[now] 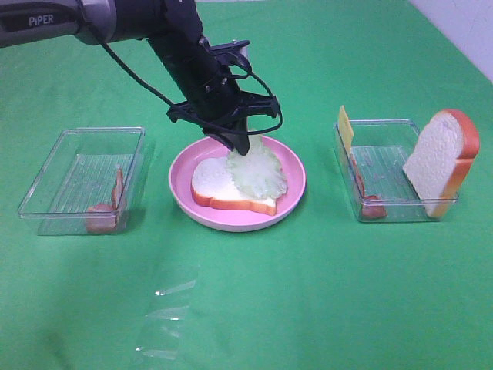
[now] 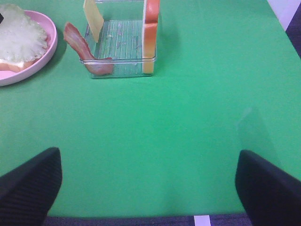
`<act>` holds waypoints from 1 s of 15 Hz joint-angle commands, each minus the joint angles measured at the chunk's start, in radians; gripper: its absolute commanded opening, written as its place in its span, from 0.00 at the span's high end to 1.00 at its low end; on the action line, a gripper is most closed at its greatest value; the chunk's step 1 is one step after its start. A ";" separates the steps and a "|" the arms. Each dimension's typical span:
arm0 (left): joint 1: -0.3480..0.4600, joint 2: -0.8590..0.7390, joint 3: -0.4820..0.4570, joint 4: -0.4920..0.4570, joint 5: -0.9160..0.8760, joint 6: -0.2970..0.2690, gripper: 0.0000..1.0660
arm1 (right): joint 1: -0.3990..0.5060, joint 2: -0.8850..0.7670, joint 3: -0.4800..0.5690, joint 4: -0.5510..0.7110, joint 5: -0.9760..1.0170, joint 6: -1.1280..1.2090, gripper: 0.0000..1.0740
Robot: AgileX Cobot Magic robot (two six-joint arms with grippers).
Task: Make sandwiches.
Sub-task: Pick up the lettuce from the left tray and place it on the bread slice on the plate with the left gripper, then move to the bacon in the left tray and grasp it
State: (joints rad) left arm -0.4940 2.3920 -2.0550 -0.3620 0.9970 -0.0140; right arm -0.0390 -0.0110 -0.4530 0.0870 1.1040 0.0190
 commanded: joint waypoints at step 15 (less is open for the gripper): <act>-0.006 -0.089 -0.079 0.188 0.242 -0.063 0.04 | 0.001 -0.017 0.003 0.003 -0.005 -0.013 0.11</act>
State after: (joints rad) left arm -0.4940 2.3170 -2.1240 -0.1740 1.1870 -0.0710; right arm -0.0390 -0.0110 -0.4530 0.0870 1.1040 0.0190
